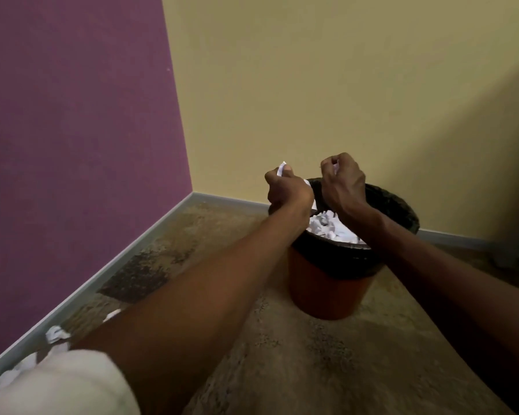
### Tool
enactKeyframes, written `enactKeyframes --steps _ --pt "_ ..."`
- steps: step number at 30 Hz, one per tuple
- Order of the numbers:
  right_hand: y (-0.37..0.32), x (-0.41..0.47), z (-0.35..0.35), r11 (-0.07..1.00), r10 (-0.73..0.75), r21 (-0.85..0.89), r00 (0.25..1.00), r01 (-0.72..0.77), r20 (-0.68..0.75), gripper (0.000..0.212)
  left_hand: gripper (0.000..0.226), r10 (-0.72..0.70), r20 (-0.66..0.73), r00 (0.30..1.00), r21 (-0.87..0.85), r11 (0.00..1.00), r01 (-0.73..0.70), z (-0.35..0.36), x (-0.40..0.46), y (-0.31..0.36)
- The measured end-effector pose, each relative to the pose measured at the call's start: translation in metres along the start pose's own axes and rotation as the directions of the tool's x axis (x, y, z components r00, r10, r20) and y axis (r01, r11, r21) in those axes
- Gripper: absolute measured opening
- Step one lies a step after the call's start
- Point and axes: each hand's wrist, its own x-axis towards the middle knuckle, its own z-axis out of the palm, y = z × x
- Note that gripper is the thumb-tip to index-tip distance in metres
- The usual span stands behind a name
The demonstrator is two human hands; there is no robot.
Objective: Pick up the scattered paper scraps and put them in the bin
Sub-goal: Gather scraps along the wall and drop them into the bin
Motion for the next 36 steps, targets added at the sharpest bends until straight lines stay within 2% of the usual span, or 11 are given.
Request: enactKeyframes --steps 3,6,8,11,16,19,23,26,30,34,36 --pt "0.023 0.021 -0.02 0.991 0.081 -0.11 0.995 -0.074 0.06 0.033 0.029 0.001 0.115 0.993 0.153 0.988 -0.019 0.029 -0.001 -0.008" --pt "0.052 0.031 -0.029 0.958 0.278 -0.15 0.924 -0.245 0.261 0.049 0.057 -0.2 0.301 0.932 0.383 0.921 0.074 0.04 0.003 -0.015" --pt "0.066 0.029 -0.029 0.946 0.306 -0.198 0.907 -0.256 0.29 0.047 0.064 -0.264 0.395 0.88 0.359 0.926 0.116 0.037 0.007 -0.02" --pt "0.071 0.023 -0.026 0.951 0.275 -0.216 0.926 -0.221 0.26 0.031 0.06 -0.192 0.392 0.9 0.212 0.971 0.115 0.025 0.017 -0.027" --pt "0.052 0.016 -0.011 0.963 0.137 -0.252 0.98 -0.098 0.141 0.035 0.049 -0.092 0.289 0.953 -0.132 0.982 0.135 -0.007 0.016 -0.022" --pt "0.03 0.005 0.007 0.975 -0.003 -0.22 0.995 0.026 0.104 0.036 0.045 -0.082 0.249 0.965 -0.178 0.975 0.129 -0.036 0.014 -0.016" --pt "0.0 -0.02 0.042 0.969 -0.206 -0.121 0.974 0.217 0.097 0.033 0.043 -0.074 0.17 0.983 -0.123 0.988 0.096 -0.092 0.018 -0.021" --pt "-0.018 -0.047 0.071 0.923 -0.365 -0.054 0.911 0.381 0.194 0.026 0.033 -0.076 0.137 0.988 -0.021 0.997 0.08 -0.144 0.02 -0.039" --pt "-0.029 -0.082 0.116 0.842 -0.497 -0.013 0.786 0.539 0.368 0.026 0.021 -0.156 0.099 0.983 0.247 0.961 0.128 -0.235 0.022 -0.08" --pt "-0.031 -0.119 0.16 0.804 -0.516 0.025 0.675 0.595 0.527 0.026 0.008 -0.061 0.058 0.996 0.66 0.751 0.008 -0.333 0.006 -0.106" --pt "-0.029 -0.136 0.177 0.788 -0.497 0.032 0.605 0.614 0.622 0.024 0.023 -0.085 0.051 0.995 0.831 0.557 0.005 -0.378 0.001 -0.121"
